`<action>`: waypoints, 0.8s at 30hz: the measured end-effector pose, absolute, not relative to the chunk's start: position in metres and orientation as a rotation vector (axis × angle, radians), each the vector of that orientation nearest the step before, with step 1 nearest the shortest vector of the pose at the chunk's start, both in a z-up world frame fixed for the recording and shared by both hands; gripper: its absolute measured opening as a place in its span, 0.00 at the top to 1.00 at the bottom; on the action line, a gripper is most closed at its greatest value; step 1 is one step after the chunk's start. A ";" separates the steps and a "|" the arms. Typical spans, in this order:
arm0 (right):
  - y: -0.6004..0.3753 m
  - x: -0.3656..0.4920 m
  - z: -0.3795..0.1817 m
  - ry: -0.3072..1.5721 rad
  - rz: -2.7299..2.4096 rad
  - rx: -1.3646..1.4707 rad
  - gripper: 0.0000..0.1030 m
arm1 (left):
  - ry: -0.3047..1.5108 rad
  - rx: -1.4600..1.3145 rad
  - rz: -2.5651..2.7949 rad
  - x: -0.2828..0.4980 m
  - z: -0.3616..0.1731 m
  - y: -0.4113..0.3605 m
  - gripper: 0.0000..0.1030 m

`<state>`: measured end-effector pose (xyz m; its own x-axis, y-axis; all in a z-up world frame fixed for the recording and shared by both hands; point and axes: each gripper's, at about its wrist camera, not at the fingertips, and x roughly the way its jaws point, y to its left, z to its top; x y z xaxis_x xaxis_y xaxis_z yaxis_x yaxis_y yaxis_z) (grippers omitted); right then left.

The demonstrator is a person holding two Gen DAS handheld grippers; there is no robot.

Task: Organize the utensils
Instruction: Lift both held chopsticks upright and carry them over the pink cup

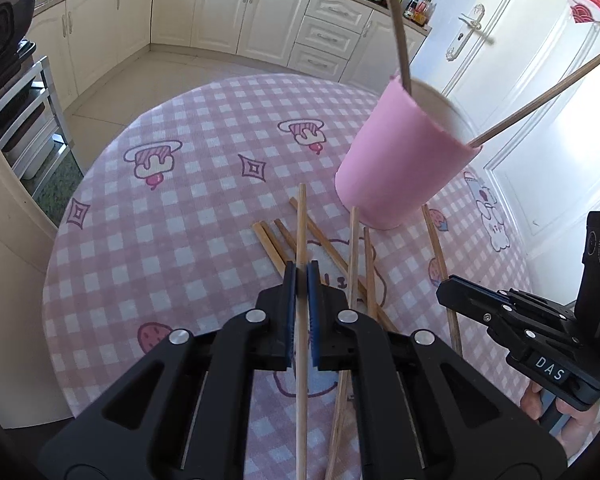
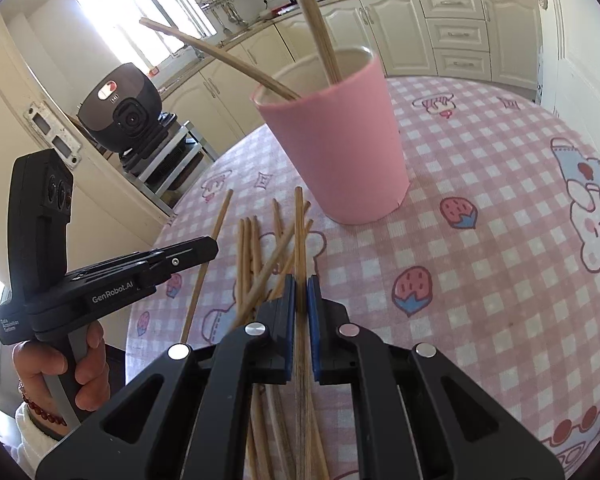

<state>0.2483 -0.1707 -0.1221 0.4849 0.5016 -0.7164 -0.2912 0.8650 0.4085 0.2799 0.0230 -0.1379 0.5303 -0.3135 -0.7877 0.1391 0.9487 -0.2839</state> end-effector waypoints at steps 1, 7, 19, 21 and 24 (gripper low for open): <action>-0.170 0.247 -0.118 0.941 0.492 0.244 0.95 | 0.958 -0.195 -0.270 0.277 -0.131 0.023 0.94; -0.169 0.234 -0.086 0.862 0.507 0.222 0.95 | 0.836 -0.194 -0.275 0.254 -0.088 0.031 0.94; -0.161 0.196 -0.012 0.616 0.476 0.075 0.95 | 0.595 -0.216 -0.306 0.207 -0.016 0.030 0.94; -0.161 0.190 0.000 0.557 0.469 0.057 0.95 | 0.553 -0.218 -0.306 0.200 -0.007 0.029 0.94; -0.160 0.189 0.007 0.529 0.462 0.033 0.95 | 0.519 -0.221 -0.312 0.195 0.002 0.027 0.94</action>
<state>0.1887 -0.1600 0.0066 0.7634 0.4331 -0.4792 -0.4161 0.8972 0.1480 0.1954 0.0267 0.0023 0.8228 -0.3462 -0.4507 0.2353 0.9294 -0.2844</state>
